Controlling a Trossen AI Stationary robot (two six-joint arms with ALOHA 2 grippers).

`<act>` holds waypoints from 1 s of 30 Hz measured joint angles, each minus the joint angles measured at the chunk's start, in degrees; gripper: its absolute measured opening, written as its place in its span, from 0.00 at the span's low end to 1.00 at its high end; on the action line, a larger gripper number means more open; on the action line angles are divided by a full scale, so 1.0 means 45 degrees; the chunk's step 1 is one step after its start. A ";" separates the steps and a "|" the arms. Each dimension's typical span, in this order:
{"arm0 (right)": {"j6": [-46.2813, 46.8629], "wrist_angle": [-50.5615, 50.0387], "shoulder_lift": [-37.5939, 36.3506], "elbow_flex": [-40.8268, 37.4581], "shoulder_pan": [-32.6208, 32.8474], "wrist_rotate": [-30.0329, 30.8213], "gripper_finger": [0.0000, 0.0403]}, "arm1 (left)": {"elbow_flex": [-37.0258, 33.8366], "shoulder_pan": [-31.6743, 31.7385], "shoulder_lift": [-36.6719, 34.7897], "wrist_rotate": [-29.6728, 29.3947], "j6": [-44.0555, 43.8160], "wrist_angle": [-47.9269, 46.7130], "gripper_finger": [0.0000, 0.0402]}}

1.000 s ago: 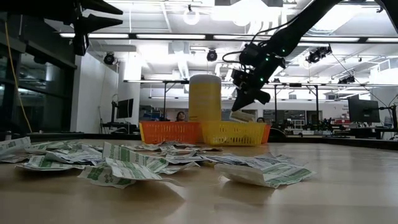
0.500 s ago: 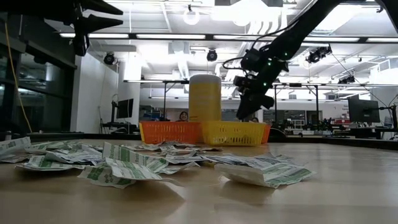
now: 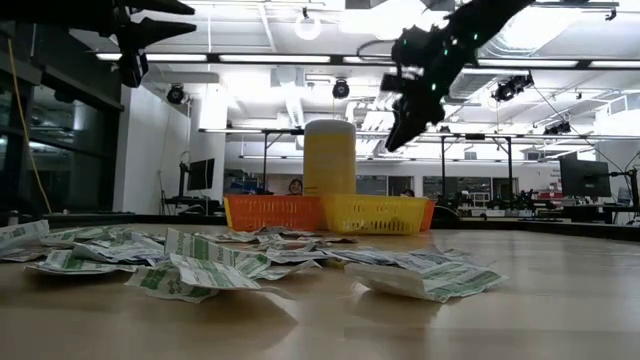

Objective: Pick & Place First Aid Supplies
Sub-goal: Put the orange ointment pack into the bottom orange basket

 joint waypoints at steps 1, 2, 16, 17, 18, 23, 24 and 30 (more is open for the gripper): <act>0.0286 -0.0292 -0.0186 0.0000 0.0285 -0.0091 0.55 | 0.0000 0.0000 0.0000 0.0218 0.0123 0.0009 0.21; 0.0545 -0.0598 -0.0331 0.0000 0.0620 -0.0180 0.54 | 0.0000 0.0000 0.0000 0.0365 0.0145 0.0010 0.21; 0.6720 -0.1937 -0.0411 0.0000 0.5547 0.1068 0.52 | 0.0000 -0.0005 -0.0005 0.1525 0.0555 -0.0517 0.21; 0.7522 -0.1852 -0.0411 0.0000 0.5785 0.1176 0.52 | 0.0000 -0.0005 0.0000 0.1569 0.0560 -0.0676 0.21; 0.8379 -0.1802 -0.0411 0.0000 0.5995 0.1234 0.51 | 0.0000 -0.0005 -0.0005 0.1617 0.0560 -0.0864 0.21; 1.2746 -0.1159 -0.0292 0.0000 0.6740 0.1158 0.50 | -0.0010 -0.0003 0.0000 0.1902 0.0557 -0.1467 0.21; 1.3237 -0.1039 -0.0202 0.0000 0.6860 0.1022 0.49 | -0.0010 -0.0005 0.0000 0.1934 0.0560 -0.1450 0.21; 1.6147 -0.0501 0.0398 0.0000 0.7399 0.0818 0.47 | -0.0010 -0.0005 0.0000 0.2231 0.0799 -0.1448 0.21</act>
